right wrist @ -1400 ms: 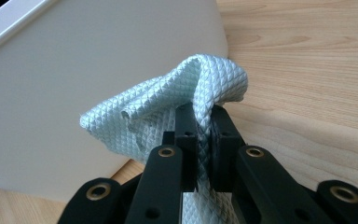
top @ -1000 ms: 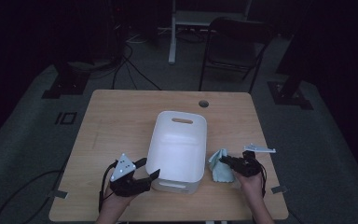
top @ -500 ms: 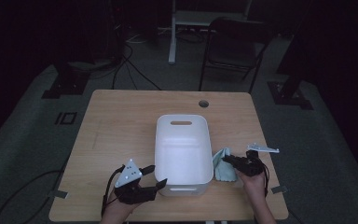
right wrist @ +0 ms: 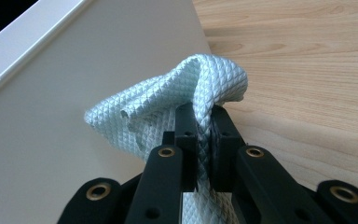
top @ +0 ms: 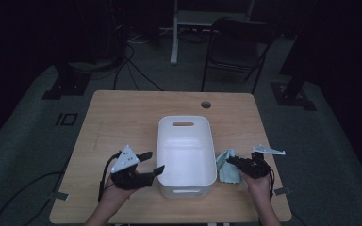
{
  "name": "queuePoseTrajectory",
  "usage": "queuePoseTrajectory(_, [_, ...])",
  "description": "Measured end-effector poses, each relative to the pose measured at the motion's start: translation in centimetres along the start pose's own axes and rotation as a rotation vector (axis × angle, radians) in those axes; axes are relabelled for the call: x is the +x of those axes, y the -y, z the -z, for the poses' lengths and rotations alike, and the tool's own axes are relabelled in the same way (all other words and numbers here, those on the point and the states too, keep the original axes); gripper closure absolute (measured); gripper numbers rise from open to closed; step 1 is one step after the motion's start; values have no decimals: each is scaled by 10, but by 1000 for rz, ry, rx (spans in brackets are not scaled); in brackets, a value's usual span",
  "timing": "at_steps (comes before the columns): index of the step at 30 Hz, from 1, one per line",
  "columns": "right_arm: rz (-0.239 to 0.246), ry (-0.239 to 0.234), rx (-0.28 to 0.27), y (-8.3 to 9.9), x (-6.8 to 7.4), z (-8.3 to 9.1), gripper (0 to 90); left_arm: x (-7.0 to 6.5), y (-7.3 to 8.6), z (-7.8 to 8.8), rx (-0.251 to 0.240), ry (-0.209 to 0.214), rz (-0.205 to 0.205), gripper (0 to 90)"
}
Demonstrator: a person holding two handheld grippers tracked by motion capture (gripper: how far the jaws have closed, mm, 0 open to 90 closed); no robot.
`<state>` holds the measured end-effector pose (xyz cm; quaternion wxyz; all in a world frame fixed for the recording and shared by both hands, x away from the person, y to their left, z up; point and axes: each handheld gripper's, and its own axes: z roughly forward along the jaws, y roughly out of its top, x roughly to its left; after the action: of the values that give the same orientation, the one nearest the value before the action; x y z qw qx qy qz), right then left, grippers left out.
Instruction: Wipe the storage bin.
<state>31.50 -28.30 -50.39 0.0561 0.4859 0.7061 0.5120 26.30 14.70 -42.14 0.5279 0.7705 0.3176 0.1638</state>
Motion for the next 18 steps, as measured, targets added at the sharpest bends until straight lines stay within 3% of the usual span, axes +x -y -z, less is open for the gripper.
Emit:
queuePoseTrajectory(3, [-2, -1, 0, 1, 0, 0, 844, 16, -9, -10, -22, 6, -10, 345])
queuePoseTrajectory(4, [-2, -1, 0, 1, 0, 0, 844, 16, -9, -10, -22, 6, -10, 345])
queuePoseTrajectory(5, [-2, -1, 0, 1, 0, 0, 844, 27, -15, -16, -32, 3, -24, 345])
queuePoseTrajectory(10, [-5, -7, 0, 1, -1, -1, 844, 52, -27, -33, -30, -29, -38, 346])
queuePoseTrajectory(15, [-4, -5, -1, 1, -1, 0, 844, 79, -36, -50, -46, 3, -4, 347])
queuePoseTrajectory(18, [-5, -5, -2, 1, -1, 0, 844, 94, -40, -63, -44, -4, 17, 346])
